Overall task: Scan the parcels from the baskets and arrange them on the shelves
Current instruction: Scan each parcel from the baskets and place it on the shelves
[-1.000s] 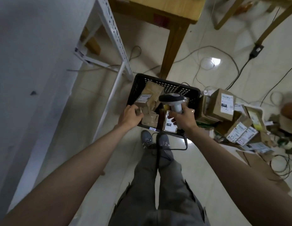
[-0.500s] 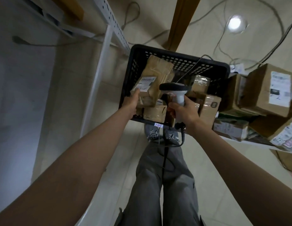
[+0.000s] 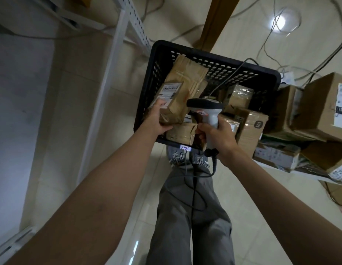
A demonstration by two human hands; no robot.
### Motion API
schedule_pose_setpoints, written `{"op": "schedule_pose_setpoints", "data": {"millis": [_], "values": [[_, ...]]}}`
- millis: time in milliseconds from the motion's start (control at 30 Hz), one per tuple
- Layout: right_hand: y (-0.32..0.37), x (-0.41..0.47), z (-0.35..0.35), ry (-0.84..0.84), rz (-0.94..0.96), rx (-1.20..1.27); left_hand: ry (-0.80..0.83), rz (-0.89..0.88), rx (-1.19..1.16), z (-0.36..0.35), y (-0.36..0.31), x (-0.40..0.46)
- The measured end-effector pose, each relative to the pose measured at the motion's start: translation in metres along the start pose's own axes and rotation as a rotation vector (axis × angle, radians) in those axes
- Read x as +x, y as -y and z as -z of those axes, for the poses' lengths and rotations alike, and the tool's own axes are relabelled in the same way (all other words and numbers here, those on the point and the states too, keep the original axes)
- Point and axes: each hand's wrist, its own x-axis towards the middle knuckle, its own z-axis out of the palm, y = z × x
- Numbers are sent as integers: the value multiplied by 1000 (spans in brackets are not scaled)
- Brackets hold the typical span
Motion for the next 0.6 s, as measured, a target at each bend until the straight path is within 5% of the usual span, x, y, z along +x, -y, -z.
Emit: {"op": "schedule_pose_setpoints", "data": {"millis": [267,600], "values": [[14,-23,3,-1,-3,-12,-106,-61,-178,12,29,-37],[100,-162,-1,128,167,-116,-94,-340,-317,65,43,-230]]}}
